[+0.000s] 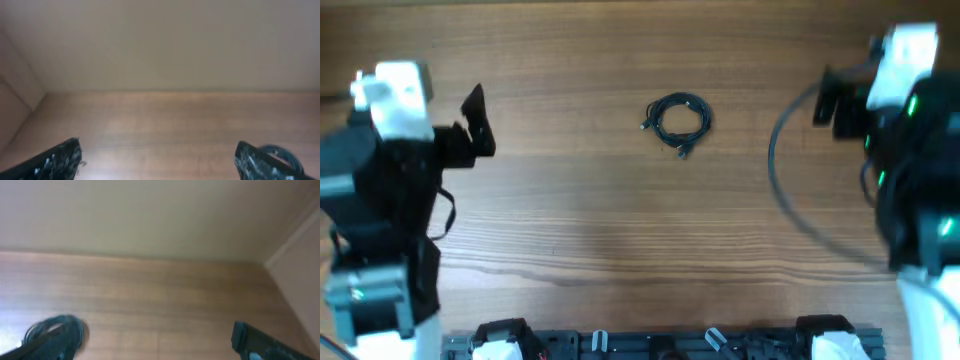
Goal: Untangle cables
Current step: 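Raise both arms and move the grippers toward the black cable coil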
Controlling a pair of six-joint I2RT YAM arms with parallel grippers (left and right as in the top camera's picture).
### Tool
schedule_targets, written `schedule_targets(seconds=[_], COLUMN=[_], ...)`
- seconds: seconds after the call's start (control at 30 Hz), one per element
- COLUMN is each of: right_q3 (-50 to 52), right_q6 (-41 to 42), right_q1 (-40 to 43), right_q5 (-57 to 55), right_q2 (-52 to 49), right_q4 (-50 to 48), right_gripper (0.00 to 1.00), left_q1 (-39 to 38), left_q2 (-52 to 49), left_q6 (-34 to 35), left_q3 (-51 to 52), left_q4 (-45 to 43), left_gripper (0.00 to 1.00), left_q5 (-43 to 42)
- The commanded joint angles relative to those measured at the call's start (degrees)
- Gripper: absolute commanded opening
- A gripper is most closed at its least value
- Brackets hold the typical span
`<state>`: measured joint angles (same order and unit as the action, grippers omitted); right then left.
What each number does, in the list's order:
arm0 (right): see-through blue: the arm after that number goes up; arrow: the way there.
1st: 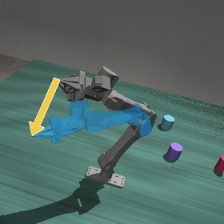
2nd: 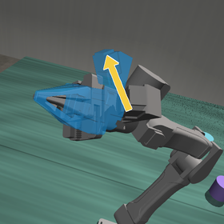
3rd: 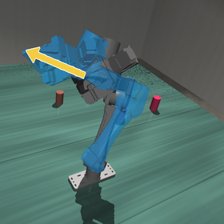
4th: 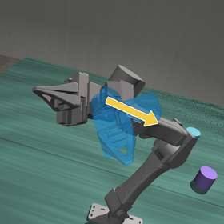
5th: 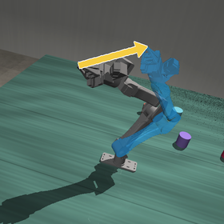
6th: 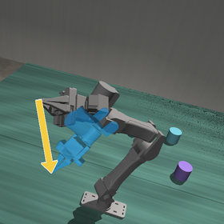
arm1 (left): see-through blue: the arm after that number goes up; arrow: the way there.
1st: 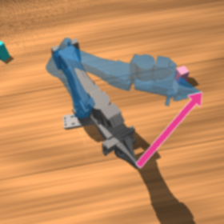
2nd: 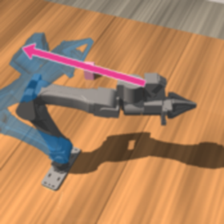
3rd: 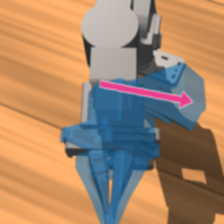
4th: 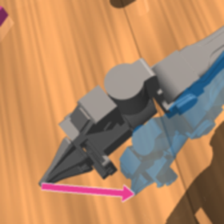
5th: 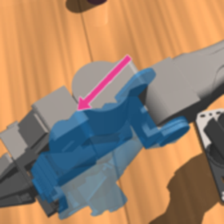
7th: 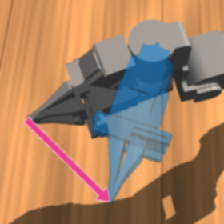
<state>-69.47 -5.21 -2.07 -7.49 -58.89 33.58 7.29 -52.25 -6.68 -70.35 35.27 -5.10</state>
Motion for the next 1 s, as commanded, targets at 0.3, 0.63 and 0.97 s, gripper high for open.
schedule_targets(seconds=[0.3,0.63,0.97], right_q3=[24.4,18.1,6.5], right_q6=[14.8,11.2,3.7], right_q1=[0.4,1.3,4.8], right_q5=[13.2,21.0,28.4], right_q2=[-1.3,-14.3,-20.6], right_q4=[-6.6,-2.3,7.9], right_gripper=[1.00,1.00,1.00], left_q1=[1.9,-14.5,-21.5], left_q2=[-2.0,-24.7,-44.5], left_q6=[5.5,5.9,-3.5], left_q3=[27.7,23.2,0.7], left_q4=[-12.5,-24.8,-21.2], left_gripper=[1.00,0.99,1.00], left_q5=[-25.2,-25.5,-15.5])
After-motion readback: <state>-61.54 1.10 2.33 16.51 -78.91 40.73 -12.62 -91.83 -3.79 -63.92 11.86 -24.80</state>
